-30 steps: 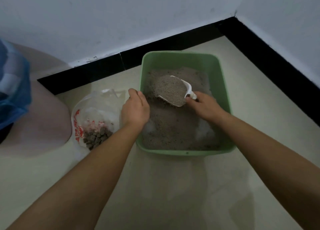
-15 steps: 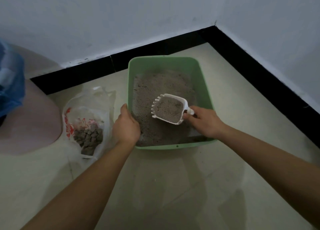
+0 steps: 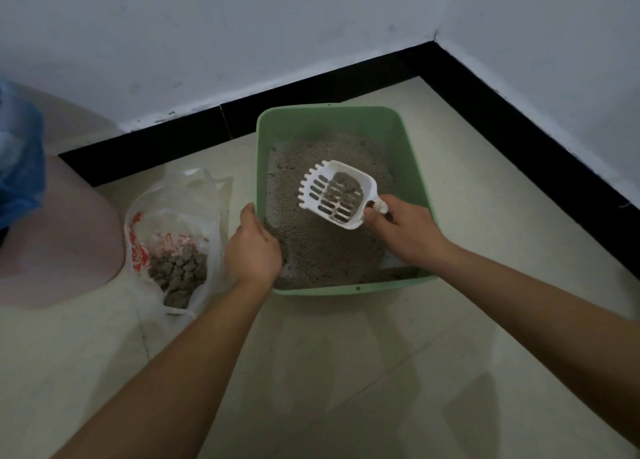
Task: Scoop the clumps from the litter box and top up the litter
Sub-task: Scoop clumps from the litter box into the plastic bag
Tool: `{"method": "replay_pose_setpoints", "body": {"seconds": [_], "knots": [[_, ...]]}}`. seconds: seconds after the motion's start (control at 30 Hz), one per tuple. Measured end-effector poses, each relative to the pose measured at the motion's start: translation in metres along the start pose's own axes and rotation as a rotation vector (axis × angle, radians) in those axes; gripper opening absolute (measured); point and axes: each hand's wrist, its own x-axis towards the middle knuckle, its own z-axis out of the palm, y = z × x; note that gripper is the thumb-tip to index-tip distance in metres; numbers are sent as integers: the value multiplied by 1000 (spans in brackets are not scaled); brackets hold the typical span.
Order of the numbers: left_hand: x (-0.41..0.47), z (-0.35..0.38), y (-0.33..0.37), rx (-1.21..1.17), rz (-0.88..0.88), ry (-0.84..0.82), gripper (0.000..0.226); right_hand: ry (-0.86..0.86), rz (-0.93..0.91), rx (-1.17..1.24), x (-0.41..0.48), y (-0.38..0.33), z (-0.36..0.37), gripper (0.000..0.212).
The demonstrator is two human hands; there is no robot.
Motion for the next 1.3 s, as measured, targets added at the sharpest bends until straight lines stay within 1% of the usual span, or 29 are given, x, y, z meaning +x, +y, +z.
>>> {"method": "replay_pose_setpoints", "body": {"seconds": [0.1, 0.17, 0.27, 0.4, 0.53, 0.67, 0.77, 0.87, 0.93, 1.03, 1.1, 1.23, 1.3], "knots": [[0, 0, 0, -11, -4, -6, 42, -9, -15, -69, -4, 4, 1, 32], [0, 0, 0, -21, -4, -6, 42, 10, -1, -50, -7, 5, 1, 29], [0, 0, 0, -35, -10, -8, 41, 33, 11, -102, -10, 5, 0, 31], [0, 0, -1, -37, -19, -3, 40, 115, 79, -134, -14, 0, 0, 36], [-1, 0, 0, -42, -23, 2, 41, 167, 114, -132, -17, -7, 3, 36], [-2, -2, 1, -23, -33, 2, 42, 88, 79, -220, -21, -9, 6, 36], [-2, -3, 1, -23, -28, 2, 43, 89, 61, -130, -28, -9, 8, 35], [-3, -3, 2, -28, -24, -14, 43, -33, 110, -145, -34, -7, 11, 33], [-1, -3, 0, -55, -25, -42, 41, -41, 134, -131, -37, -7, 12, 33], [3, -7, -9, -62, 3, -59, 37, -131, 113, -244, -43, -8, 15, 36], [3, -14, -22, -34, 33, 3, 37, -129, 106, -206, -46, -8, 17, 37], [0, -34, -58, 4, -75, 214, 34, -134, 105, -157, -45, -12, 22, 36], [-3, -45, -75, 72, -137, 271, 42, -131, 105, -132, -45, -15, 24, 35]]}}
